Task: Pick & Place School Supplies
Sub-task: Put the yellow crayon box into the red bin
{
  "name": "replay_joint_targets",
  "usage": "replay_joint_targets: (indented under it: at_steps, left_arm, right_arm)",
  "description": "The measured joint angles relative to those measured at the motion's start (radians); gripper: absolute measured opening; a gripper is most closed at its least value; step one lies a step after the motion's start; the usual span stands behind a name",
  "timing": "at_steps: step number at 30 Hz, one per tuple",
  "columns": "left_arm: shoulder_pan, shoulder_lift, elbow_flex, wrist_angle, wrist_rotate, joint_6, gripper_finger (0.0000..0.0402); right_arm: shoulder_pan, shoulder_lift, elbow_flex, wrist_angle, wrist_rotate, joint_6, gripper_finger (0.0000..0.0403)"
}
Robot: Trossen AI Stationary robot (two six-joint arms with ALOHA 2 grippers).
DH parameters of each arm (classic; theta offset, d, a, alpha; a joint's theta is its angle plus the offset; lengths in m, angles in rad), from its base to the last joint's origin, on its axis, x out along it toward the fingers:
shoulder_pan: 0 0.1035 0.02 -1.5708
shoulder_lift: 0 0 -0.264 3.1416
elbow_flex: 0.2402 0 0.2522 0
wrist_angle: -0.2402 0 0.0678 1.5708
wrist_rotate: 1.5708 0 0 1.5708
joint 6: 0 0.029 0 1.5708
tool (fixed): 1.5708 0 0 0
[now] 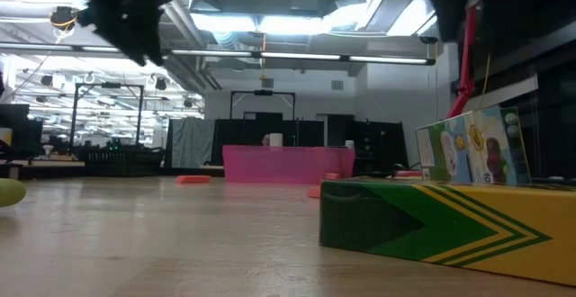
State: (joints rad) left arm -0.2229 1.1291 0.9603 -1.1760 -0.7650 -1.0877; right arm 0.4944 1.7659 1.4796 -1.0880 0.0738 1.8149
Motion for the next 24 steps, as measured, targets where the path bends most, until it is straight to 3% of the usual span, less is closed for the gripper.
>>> replay_joint_targets:
  at_steps: [5,9,19,24]
  left_arm:
    - [0.003,-0.117,-0.051,0.01,0.0,-0.02,0.0238]
    - [0.003,-0.177,-0.055,0.056,-0.026,0.049,0.0238]
    - [0.027,-0.207,-0.055,0.081,-0.021,0.122,0.0238]
    - [0.044,-0.21,-0.055,0.081,-0.009,0.163,0.0238]
  right_arm:
    - [-0.014,0.022,0.0,-0.024,0.009,0.011,0.0167]
    - [-0.035,0.023,-0.001,-0.031,0.036,-0.026,0.0172]
    - [-0.093,0.022,-0.016,-0.042,0.039,-0.042,0.0273]
    - [-0.118,0.023,-0.059,-0.001,0.006,-0.042,0.0285]
